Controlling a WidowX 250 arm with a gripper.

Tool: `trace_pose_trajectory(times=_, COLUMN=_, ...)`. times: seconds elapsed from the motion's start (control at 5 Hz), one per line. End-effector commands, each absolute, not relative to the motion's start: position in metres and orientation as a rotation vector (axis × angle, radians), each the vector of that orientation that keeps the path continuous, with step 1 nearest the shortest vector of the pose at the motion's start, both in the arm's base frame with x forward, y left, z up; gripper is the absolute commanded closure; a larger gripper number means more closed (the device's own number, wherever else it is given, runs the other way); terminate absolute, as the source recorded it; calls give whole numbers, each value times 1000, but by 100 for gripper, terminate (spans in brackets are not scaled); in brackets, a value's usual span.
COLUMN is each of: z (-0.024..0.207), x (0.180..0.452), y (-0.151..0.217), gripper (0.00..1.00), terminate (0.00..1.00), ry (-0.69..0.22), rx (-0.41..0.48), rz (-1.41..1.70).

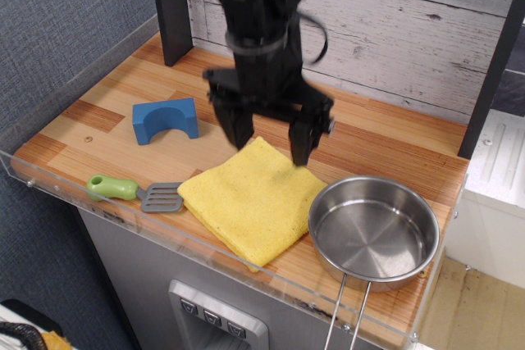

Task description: Move the yellow cloth to the left of the silver pot.

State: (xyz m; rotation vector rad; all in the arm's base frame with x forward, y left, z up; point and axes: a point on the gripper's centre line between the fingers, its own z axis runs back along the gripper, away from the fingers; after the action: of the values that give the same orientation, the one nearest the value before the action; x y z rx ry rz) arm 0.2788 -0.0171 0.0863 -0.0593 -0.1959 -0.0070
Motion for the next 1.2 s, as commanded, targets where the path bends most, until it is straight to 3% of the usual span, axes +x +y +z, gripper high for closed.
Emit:
trace_pose_trajectory(times=0.0, z=149, x=277, y=-18, gripper=0, terminate=0, ry=-274, rx=-58, rz=-15)
trace_pose_trajectory(times=0.6, z=197, x=265, y=-12, gripper=0, terminate=0, ry=-304, rx=-36, rz=22)
trace_pose_trajectory(times=1.0, z=197, x=265, y=-12, gripper=0, terminate=0, ry=-304, rx=-36, rz=22)
